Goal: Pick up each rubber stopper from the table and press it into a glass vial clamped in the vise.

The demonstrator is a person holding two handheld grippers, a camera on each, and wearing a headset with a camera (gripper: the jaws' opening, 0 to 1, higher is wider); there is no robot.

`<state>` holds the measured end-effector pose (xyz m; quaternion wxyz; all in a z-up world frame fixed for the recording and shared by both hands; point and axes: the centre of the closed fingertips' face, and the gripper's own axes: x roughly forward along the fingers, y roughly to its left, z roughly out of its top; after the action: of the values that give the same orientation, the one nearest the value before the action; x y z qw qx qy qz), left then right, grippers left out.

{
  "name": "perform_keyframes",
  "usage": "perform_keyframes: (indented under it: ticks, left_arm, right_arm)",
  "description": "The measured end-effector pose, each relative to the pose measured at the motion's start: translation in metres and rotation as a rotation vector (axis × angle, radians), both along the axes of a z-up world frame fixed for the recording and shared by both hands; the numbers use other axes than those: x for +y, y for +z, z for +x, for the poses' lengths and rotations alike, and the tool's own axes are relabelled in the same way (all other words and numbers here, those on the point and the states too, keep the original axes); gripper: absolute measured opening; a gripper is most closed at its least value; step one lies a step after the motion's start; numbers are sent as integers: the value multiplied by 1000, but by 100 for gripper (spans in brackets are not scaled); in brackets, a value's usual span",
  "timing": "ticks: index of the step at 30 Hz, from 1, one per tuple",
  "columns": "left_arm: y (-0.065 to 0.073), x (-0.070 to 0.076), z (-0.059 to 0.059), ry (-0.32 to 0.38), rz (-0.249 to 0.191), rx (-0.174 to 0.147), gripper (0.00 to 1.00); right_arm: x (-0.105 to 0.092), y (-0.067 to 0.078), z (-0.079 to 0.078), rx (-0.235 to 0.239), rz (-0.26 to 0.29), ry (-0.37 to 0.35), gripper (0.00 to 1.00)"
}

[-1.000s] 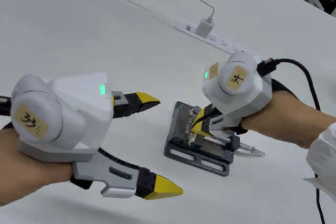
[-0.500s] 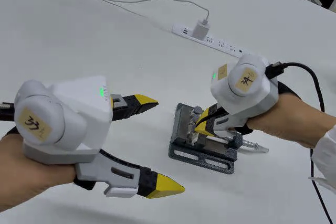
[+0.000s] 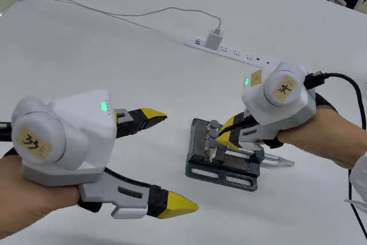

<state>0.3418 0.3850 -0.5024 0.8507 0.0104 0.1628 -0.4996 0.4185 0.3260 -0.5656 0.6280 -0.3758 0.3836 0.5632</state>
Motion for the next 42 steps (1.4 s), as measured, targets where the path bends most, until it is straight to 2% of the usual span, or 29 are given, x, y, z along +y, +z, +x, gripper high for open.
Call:
perform_keyframes:
  ticks: [8,13,18,29,34,42]
  left_arm:
    - [5,0,2,-13,29,-12,88]
    - [5,4,6,-7,44,-18,90]
    - [-1,8,6,-3,69,-11,93]
    - [-14,15,11,9,108,4,99]
    - [-17,18,12,25,106,15,99]
    - [-23,16,16,26,116,13,99]
  right_arm:
    - [-19,22,-7,-10,102,-96,9]
    - [-35,28,-10,-25,154,-157,14]
    - [-52,30,-15,-28,207,-221,18]
    - [-84,23,-27,-21,303,-318,33]
    - [-94,19,-33,-25,348,-354,41]
    - [-104,9,-39,-49,422,-383,60]
